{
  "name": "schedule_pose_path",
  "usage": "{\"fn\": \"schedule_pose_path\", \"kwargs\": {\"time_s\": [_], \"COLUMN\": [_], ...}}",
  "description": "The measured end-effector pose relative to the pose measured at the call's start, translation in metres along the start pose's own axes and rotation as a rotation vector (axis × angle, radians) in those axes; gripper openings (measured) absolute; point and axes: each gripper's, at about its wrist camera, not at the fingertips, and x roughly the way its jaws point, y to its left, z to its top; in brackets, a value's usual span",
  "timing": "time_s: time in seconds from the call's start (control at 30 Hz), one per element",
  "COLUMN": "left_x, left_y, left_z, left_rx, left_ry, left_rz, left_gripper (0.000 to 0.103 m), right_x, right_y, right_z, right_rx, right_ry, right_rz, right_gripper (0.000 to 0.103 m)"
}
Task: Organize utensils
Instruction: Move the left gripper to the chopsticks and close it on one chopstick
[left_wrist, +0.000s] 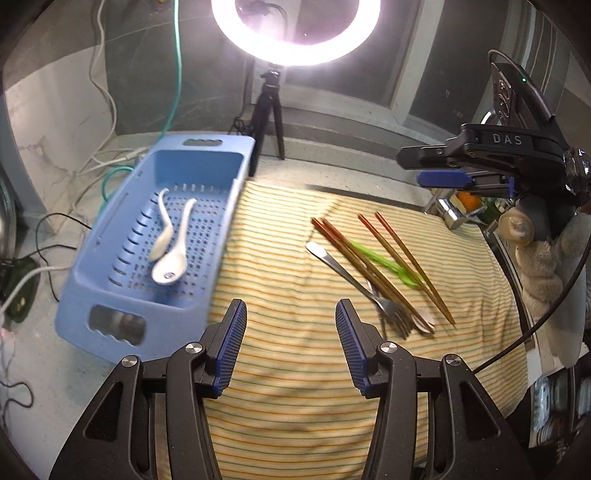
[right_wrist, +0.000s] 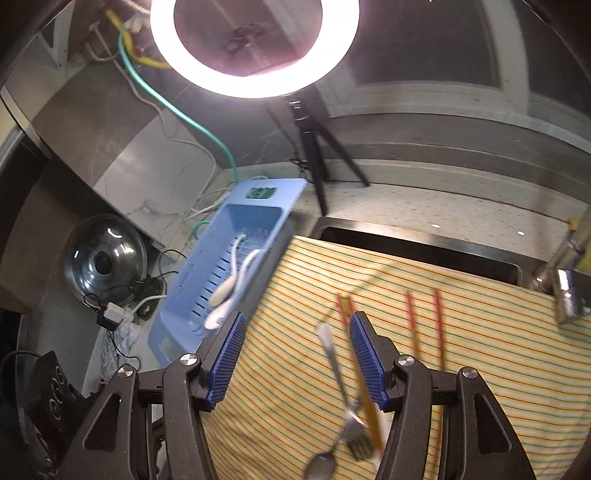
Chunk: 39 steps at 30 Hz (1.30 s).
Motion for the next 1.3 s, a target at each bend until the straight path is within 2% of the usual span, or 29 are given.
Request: {"fn": "schedule_pose_path", "kwargs": {"time_s": [0.27,0.5,0.73,0.8,0.87,0.97,1.3], "left_x": [0.018,0.029,0.048,0.06,0.072,0.096,0.166], "left_y": [-0.036,-0.059,-0.084,-0.089,-0.094,-0.098,-0.092], "left_z": [-0.021,-0.027,0.004,0.016,0.029,0.046,0.075], "left_rx": [0.012,0.014,0.046,0.048,0.061,0.053,-0.036], "left_ry": [0.064,0.097,0.091,0.1,0.105,0.135,0.27], "left_rz": [-0.041,-0.08,-0.14,-0.154,-0.155,-0.188,-0.208], "left_gripper": [0.049,0.049,0.049,0.045,0.035,0.025,0.023], "right_x": [-0.011,-0.002,0.016,0.022,0.028,0.039,0.058], "right_y": [-0.067,-0.098,-0.12,-0.125,-0.128,-0.13,-0.128], "right_z": [-0.026,-0.041,-0.043,-0.042,-0.041,-0.041,-0.044], "right_rx": [0.076,0.139,0.172,0.183,0.19,0.185,0.167], "right_ry": [0.081,0.138,0.165,0.168,0.172,0.184,0.213], "right_rz": [-0.037,-0.031,-0.028,-0.036,-0.031,-0.028,-0.02], "right_gripper": [0.055,0.054,0.034,0.03,0.027,0.025,0.024]}}
